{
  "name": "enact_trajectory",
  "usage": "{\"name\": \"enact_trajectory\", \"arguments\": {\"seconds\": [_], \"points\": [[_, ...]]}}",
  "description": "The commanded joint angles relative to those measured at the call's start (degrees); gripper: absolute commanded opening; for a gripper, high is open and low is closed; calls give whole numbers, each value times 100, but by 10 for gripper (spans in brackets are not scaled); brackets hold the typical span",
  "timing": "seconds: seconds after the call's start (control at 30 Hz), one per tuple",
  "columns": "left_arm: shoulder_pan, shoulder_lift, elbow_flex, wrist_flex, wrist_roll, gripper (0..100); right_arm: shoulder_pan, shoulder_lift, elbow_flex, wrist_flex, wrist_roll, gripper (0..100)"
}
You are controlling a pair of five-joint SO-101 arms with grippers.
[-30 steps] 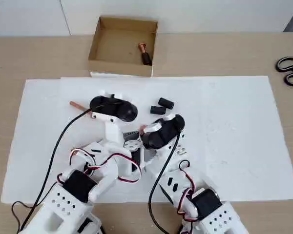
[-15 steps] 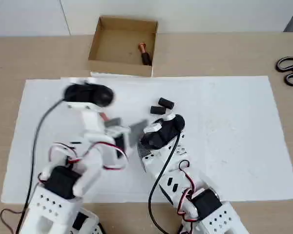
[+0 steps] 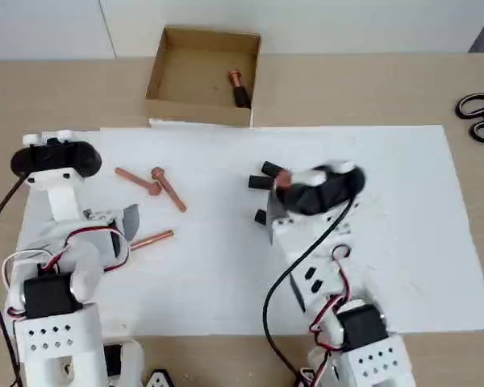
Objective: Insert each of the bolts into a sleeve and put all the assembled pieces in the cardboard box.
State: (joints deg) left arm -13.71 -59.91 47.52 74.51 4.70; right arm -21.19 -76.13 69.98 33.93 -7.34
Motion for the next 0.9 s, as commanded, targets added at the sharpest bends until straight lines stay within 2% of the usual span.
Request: {"name": "enact_trajectory", "arguments": {"seconds": [0.0,0.43,0.63,0.87], "points": [[-70,-53,4,132,-105,244,57,1112,-1345,-163,149,4],[-70,-53,-22,589,-114,244,22,7152,-7156,-453,114,7],[-70,-53,-22,589,-114,244,13,9024,-8651,-1851,158,5],[-70,-53,-4,589,-114,244,-4,10642,-9960,-1938,158,5]]}}
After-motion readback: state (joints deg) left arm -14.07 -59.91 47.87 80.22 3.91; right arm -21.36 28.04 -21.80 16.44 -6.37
